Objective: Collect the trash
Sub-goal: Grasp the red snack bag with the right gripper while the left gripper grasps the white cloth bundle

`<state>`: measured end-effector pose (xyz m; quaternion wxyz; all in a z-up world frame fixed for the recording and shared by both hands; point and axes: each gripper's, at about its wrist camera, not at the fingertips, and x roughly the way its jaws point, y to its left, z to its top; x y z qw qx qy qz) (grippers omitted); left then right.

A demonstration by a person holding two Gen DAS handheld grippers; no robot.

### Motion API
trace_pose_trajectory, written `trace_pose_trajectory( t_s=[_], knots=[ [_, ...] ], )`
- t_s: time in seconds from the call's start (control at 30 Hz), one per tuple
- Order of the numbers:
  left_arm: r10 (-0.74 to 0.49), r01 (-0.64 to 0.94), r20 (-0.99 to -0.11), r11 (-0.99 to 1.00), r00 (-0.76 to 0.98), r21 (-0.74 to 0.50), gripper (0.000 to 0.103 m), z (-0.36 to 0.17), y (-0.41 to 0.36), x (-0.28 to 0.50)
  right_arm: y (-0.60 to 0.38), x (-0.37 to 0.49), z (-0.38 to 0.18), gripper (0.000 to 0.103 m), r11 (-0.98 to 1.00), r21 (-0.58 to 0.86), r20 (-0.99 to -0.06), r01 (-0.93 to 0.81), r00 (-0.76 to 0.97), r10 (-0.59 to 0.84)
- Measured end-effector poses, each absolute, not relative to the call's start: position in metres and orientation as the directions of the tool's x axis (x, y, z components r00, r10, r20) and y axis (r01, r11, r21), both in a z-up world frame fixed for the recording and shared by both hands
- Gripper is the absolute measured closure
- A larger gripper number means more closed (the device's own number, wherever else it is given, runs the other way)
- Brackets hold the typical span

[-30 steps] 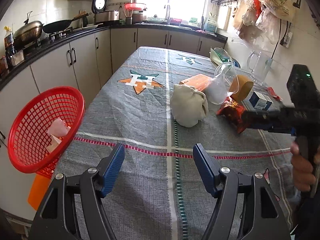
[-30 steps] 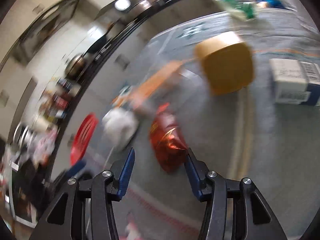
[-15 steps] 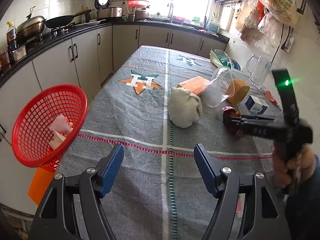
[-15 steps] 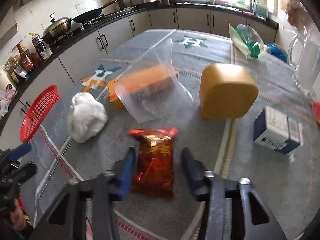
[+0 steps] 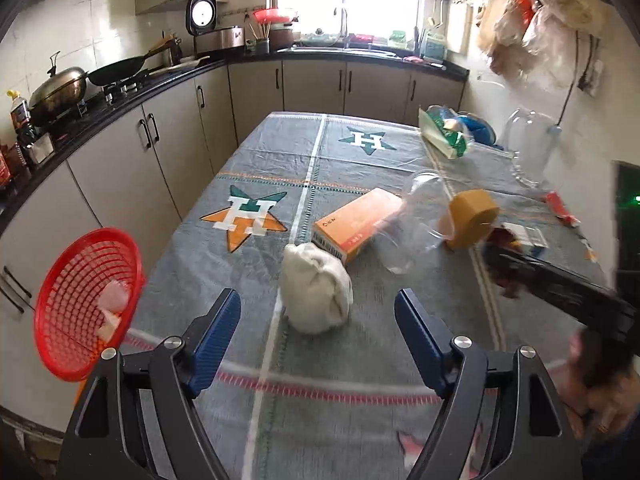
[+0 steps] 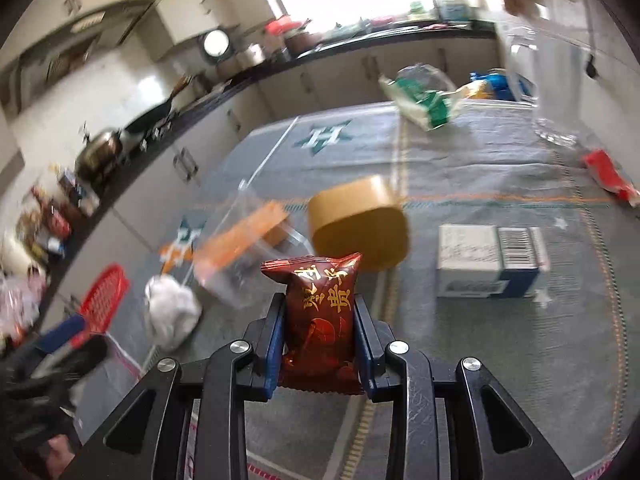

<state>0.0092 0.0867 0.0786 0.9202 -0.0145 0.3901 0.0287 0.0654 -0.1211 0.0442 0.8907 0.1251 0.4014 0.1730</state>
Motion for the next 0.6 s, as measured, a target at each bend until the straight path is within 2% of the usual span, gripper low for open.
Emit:
trace_pose_trajectory(
  t_s=[0.07, 0.37, 0.5, 0.6],
  knots=[
    [0.088, -0.103, -0.739, 0.994, 0.667, 0.026, 0.025, 0.067, 0.088, 0.025, -0.128, 0.066, 0.047, 0.069, 0.902, 0.386, -0.66, -0.194, 0.625, 0.417],
    [0.055, -0.088, -0.766, 0.996, 0.64, -0.002, 0.026, 0.033, 0.097, 0.056, -0.118, 0.064, 0.046, 0.069, 0.897, 0.378, -0.658, -0.228, 0.616, 0.434],
    [0.0, -0.056, -0.784, 0.997, 0.621, -0.045, 0.054, 0.017, 0.098, 0.061, -0.109, 0.062, 0.043, 0.069, 0.902, 0.352, -0.666, -0.249, 0.61, 0.428],
    [-0.018, -0.049, -0.769, 0.997, 0.639, -0.064, 0.058, 0.017, 0.1, 0.061, -0.102, 0.062, 0.04, 0.069, 0.906, 0.332, -0.676, -0.261, 0.605, 0.422]
  ],
)
